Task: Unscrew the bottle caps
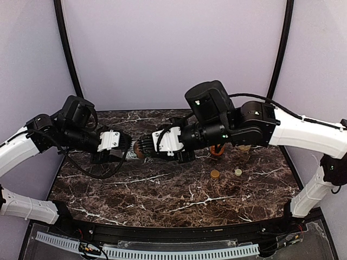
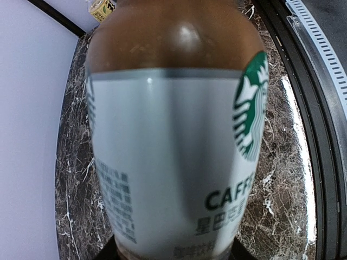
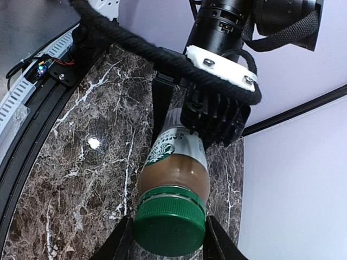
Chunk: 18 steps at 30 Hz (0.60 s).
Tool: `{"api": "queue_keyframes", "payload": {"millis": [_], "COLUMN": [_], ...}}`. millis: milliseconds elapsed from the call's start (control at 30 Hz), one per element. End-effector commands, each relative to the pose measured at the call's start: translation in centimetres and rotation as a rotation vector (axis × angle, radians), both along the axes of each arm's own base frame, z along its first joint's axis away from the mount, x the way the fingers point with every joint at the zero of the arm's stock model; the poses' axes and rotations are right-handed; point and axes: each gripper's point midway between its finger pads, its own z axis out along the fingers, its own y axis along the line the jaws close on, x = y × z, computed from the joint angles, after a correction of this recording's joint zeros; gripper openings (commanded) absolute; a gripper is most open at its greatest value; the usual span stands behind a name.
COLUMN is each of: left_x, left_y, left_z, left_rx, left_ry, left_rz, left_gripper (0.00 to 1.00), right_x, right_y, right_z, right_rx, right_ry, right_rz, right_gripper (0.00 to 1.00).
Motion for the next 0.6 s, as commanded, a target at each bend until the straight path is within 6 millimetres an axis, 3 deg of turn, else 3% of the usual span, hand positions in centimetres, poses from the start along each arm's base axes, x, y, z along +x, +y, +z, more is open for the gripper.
{"api": "queue_keyframes", "payload": {"millis": [0, 233, 433, 567], "left_x": [-0.87, -1.29, -1.17, -1.27], "left_y": [-0.40, -0.21, -0.36, -0.46], "left_z": [0.58, 0.25, 0.75, 1.07], "left_rx": [-0.035, -0.026, -0.049, -0.060], "left_ry": [0.051, 0.064, 0.056, 0.058], "left_rz": [-0.014, -0.024, -0.016, -0.019], "left_gripper": [0.30, 0.30, 0.30, 0.30], "right_x": [-0.34, 0.17, 0.10, 0.30], "right_y": [0.94, 0.76, 1.22, 1.62], "right_z": [1.80, 2.27, 2.19, 2.26], "right_rx": [0.048, 0.048, 0.075, 0.098], "right_ry": [-0.255, -0.434, -0.442, -0.437], "right_rz": [0.042, 0.050, 0.057, 0.039], "right_gripper": [0.00, 0.00, 0.02, 0.37]}}
